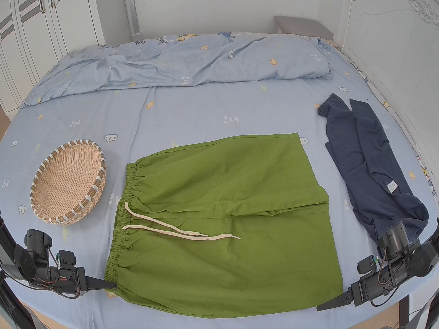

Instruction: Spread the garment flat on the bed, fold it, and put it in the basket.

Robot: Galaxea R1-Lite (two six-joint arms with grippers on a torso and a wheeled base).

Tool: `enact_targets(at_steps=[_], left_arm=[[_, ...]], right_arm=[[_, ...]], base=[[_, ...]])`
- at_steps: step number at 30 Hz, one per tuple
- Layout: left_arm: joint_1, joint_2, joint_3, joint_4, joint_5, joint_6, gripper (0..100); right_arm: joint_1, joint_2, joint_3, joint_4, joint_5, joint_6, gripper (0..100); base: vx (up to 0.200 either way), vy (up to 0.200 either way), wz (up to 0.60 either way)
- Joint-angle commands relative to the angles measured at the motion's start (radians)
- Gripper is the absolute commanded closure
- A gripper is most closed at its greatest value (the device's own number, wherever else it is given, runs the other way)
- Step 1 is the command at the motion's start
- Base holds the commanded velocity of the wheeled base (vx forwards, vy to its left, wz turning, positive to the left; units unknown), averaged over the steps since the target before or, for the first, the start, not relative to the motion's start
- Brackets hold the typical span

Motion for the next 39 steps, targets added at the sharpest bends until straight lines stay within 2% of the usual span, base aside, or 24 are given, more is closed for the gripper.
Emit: enact_targets(at_steps=[1,2,13,24,31,39], left_arm=[[0.001,-0.001,0.002,0.000,0.000,0.000,100],[0.001,-0.001,0.002,0.000,0.000,0.000,100],[0.014,-0.006,0.009,0.000,0.000,0.002,100],[0.025,-0.009,0.029,0.001,0.009,0.003,100],[0.024,-0.024,0.074,0.001,0.020,0.006,100],[0.013,-0.079,0.095,0.012,0.058,0.003,100]], right_arm=[[0.003,0.006,-0.003,-0.001,-0.001,0.000,0],[0.003,0.006,-0.005,-0.001,-0.001,0.000,100],[-0.009,0.003,0.011,0.002,-0.001,0.000,100],[-0.067,-0.074,0.094,0.009,-0.010,-0.002,100],[-0.069,-0.148,0.144,0.045,-0.047,-0.005,100],[-0.069,-0.169,0.135,0.072,-0.048,-0.011,100]], base=[[0.000,0.000,0.00],[0.000,0.000,0.00],[0.000,0.000,0.00],[0.000,0.000,0.00],[0.000,0.000,0.00],[0.000,0.000,0.00]])
